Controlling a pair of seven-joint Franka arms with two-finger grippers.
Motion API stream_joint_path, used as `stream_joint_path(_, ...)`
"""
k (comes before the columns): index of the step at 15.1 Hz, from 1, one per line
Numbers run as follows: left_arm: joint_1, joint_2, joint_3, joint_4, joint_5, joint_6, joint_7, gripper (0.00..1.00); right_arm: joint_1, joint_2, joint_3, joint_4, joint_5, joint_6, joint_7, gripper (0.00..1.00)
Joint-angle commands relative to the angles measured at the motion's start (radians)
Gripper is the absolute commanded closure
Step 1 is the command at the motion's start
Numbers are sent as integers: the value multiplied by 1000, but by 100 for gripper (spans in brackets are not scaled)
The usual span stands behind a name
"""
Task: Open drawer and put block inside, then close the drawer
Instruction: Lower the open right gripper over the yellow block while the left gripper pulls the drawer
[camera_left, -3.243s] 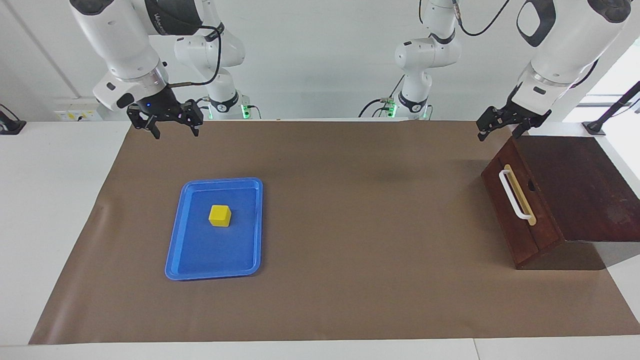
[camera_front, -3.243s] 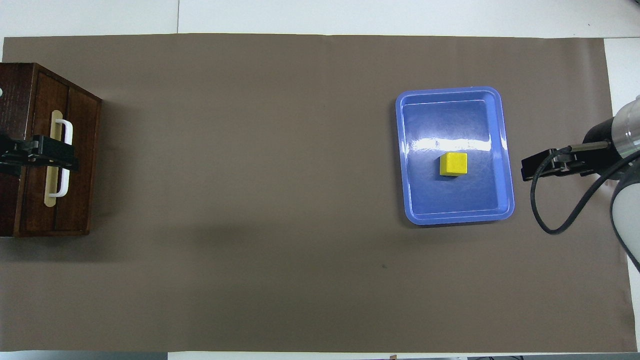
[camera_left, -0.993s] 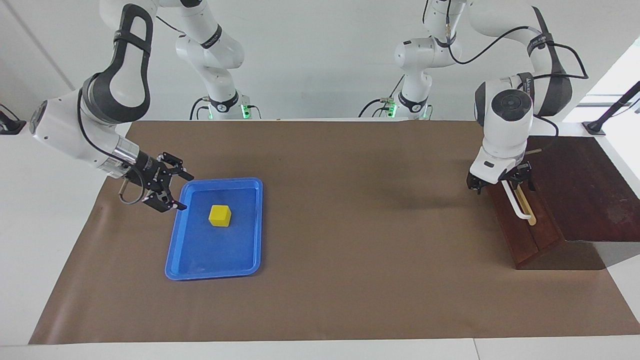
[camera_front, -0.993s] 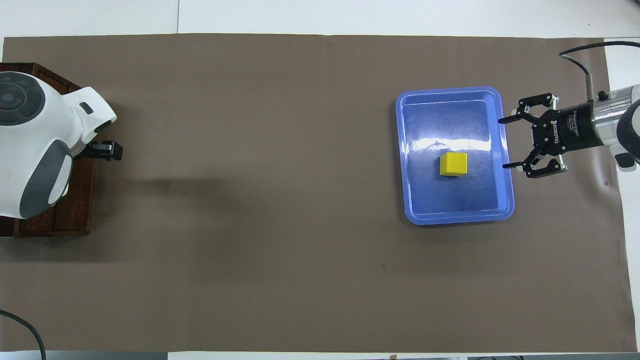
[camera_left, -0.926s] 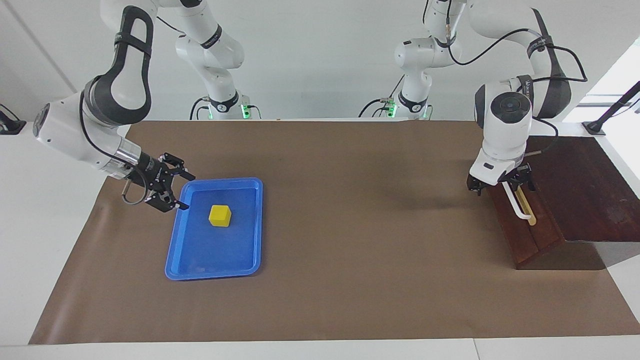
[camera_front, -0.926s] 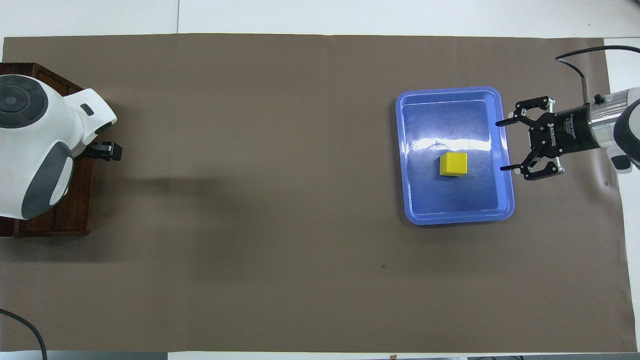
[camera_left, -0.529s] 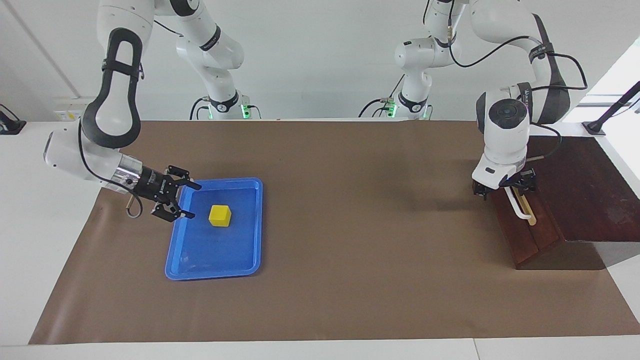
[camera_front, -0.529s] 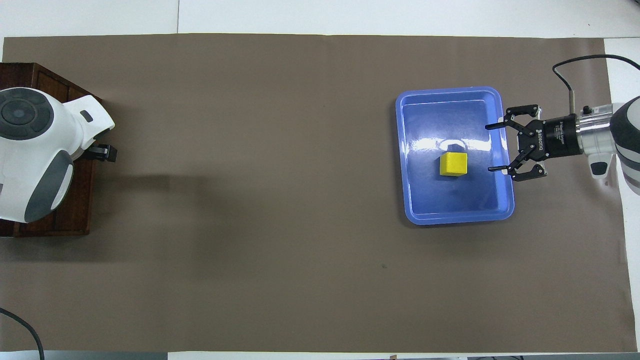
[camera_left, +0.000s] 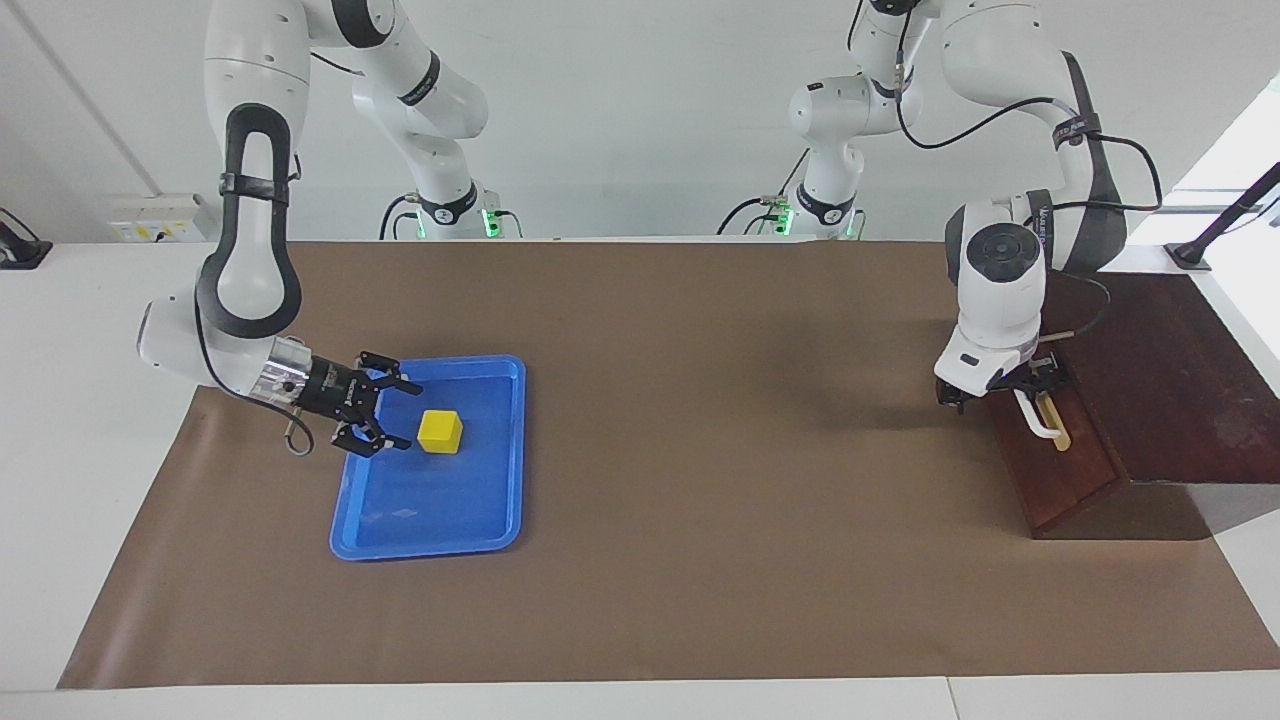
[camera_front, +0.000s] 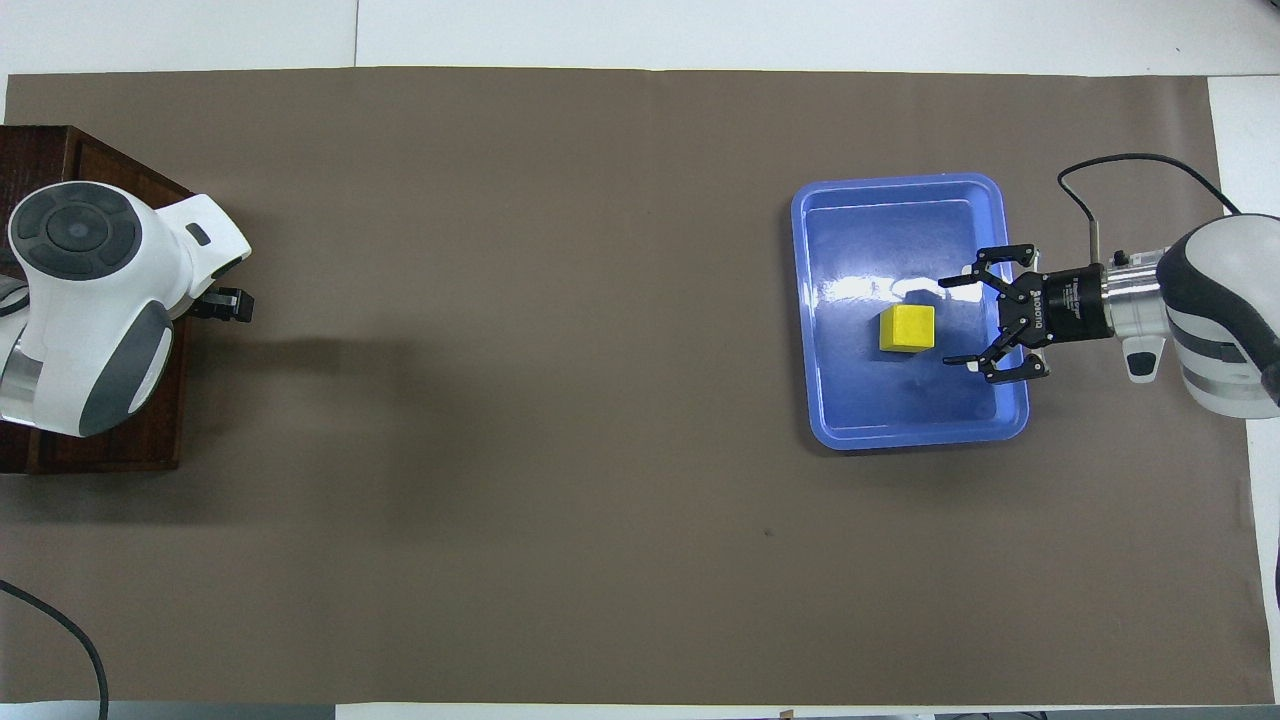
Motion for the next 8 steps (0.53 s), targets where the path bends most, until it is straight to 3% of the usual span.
stream_joint_path(1,-49,7,-2,5,16,11,-69,0,8,-7,6,-42,50,57,-37,1)
stream_joint_path(8,-124,32,-2,73,-96,-75,-129,0,35,-13,6,-97,100,140,-47,1)
